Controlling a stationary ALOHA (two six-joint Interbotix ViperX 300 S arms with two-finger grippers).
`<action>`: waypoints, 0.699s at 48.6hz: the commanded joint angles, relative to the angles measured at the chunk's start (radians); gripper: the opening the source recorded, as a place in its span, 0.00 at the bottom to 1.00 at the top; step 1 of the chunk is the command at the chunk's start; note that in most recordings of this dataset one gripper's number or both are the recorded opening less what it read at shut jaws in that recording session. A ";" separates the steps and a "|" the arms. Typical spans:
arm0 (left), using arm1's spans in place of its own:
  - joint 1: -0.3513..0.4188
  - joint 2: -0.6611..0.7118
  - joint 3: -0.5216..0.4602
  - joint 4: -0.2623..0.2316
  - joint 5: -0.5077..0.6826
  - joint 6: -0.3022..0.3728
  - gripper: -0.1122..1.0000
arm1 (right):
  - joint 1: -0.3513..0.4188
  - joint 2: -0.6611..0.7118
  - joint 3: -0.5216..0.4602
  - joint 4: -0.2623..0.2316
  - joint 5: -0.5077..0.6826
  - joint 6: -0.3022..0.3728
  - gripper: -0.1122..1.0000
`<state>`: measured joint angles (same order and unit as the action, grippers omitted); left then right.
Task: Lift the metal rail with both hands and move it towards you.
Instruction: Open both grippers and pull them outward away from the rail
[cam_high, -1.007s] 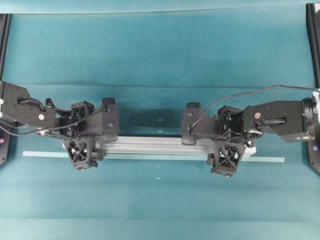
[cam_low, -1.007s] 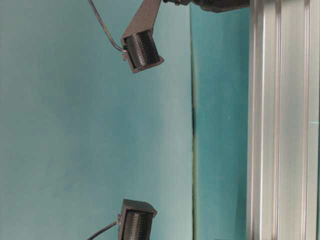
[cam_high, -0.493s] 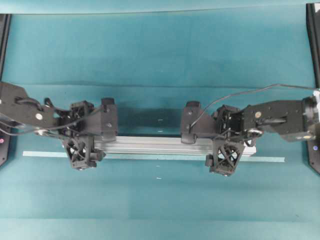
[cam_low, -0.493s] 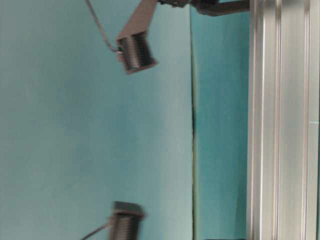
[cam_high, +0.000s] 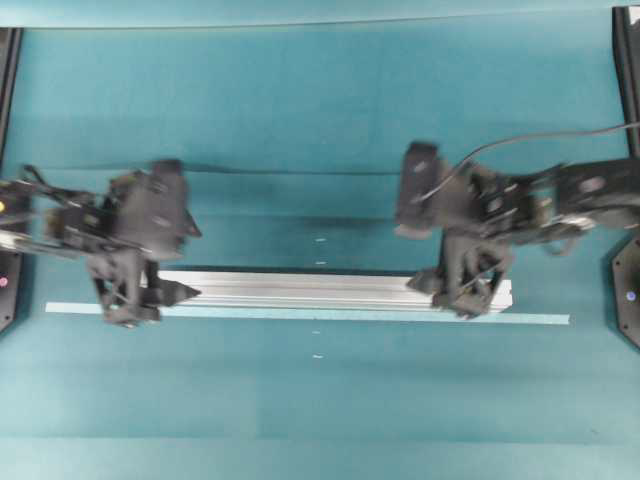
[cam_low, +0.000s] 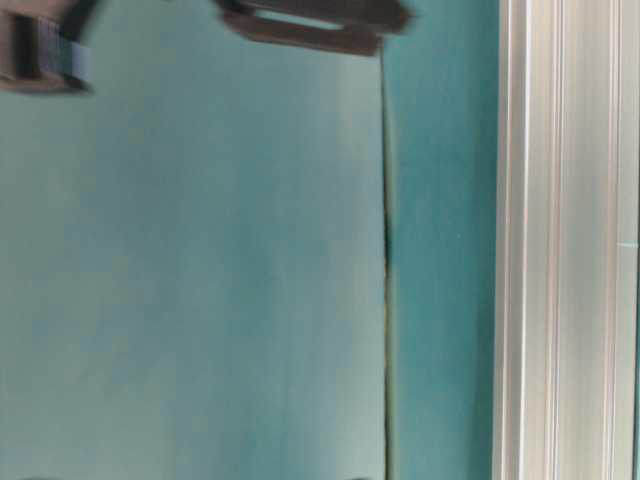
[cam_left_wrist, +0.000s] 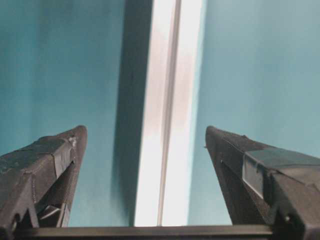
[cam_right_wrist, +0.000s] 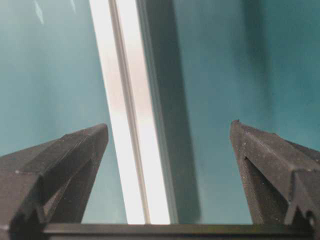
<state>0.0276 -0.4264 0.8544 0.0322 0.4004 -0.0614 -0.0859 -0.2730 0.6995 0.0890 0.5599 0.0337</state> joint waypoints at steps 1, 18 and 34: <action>0.008 -0.066 -0.005 0.002 -0.003 0.009 0.95 | -0.015 -0.055 -0.006 -0.012 -0.006 -0.002 0.99; 0.015 -0.210 0.014 0.002 -0.051 0.094 0.95 | -0.023 -0.236 0.040 -0.035 -0.049 -0.002 0.99; 0.017 -0.265 -0.002 0.002 -0.123 0.098 0.94 | -0.023 -0.402 0.117 -0.035 -0.270 -0.002 0.99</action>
<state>0.0430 -0.6811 0.8805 0.0322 0.3037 0.0368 -0.1104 -0.6473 0.8176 0.0552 0.3390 0.0337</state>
